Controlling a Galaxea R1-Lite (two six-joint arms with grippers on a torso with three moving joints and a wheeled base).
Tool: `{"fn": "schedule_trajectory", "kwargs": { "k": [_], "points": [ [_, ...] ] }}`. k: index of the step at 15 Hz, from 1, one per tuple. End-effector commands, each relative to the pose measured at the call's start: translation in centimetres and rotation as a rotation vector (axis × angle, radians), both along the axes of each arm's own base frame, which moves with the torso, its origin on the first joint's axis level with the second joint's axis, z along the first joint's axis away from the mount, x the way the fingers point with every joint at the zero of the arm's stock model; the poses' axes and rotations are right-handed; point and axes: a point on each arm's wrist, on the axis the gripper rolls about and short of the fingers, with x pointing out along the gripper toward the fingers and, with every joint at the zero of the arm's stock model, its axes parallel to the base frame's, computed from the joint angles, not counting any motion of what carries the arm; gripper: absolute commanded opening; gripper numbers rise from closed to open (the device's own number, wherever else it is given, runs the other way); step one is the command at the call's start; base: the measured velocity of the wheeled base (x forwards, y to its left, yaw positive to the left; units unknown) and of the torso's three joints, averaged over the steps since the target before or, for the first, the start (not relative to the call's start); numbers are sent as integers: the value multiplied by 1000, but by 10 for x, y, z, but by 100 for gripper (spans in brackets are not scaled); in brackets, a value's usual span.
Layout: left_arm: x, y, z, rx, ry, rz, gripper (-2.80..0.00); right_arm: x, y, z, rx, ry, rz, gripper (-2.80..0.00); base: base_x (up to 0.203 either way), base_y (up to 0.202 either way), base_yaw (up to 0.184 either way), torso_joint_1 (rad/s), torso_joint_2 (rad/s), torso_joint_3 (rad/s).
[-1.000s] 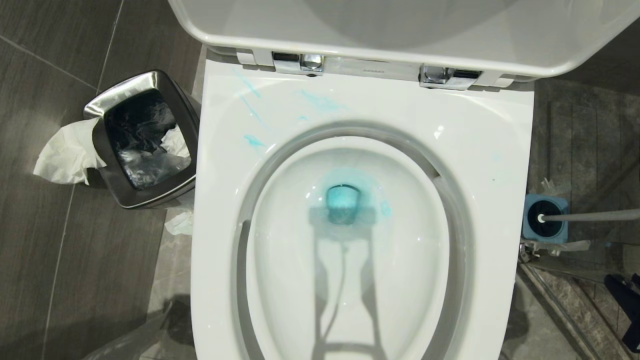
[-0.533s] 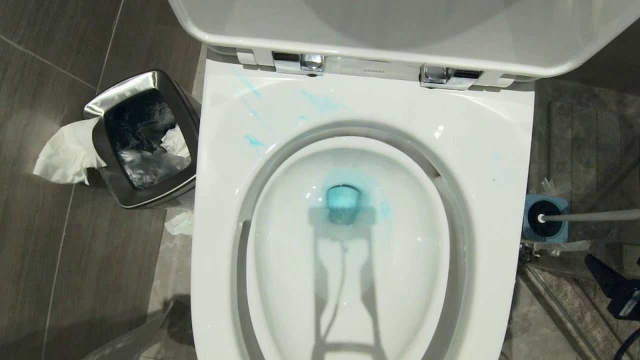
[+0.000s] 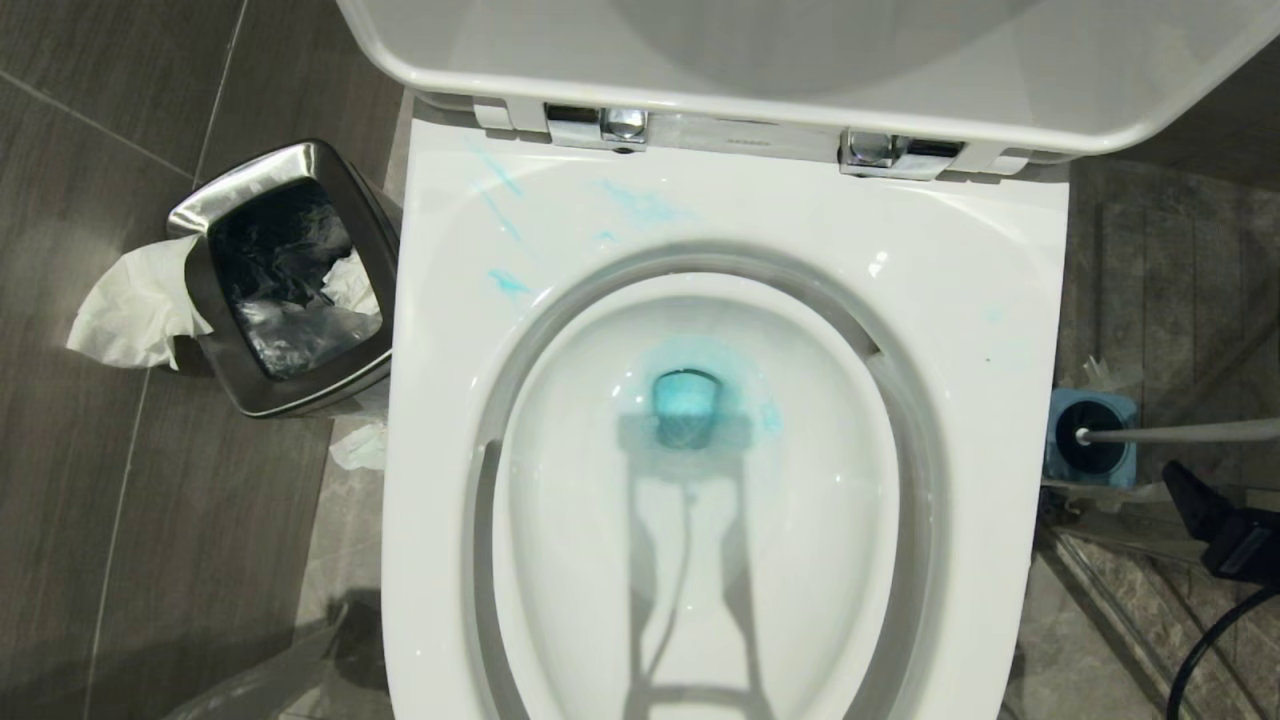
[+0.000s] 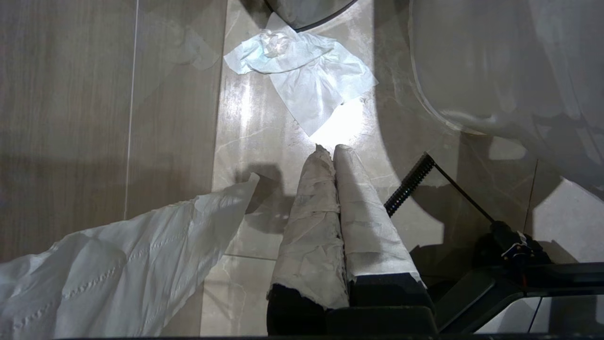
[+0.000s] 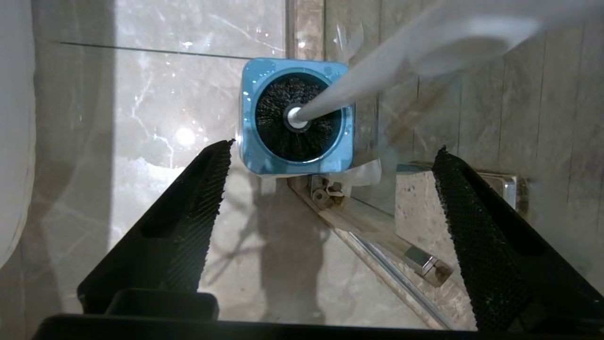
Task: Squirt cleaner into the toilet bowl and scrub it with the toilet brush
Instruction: Scrub the toilet bowl
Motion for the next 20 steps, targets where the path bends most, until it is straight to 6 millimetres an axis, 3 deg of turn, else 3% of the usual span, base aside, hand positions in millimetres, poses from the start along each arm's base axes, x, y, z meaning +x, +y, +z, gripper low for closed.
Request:
{"fn": "schedule_trajectory", "kwargs": {
  "k": [1,8,14,20],
  "points": [
    [0,0,0,0,2,-2,-280,4,-1,-4,2,15,-1,0,0,0,0,0,0,0],
    [0,0,0,0,4,0,-280,2,1,4,-63,-24,152,0,0,0,0,0,0,0],
    [0,0,0,0,3,0,-280,-7,-21,11,-115,-53,141,0,0,0,0,0,0,0],
    [0,0,0,0,3,0,-280,2,-30,17,-127,-75,113,0,0,0,0,0,0,0]
  ]
}}
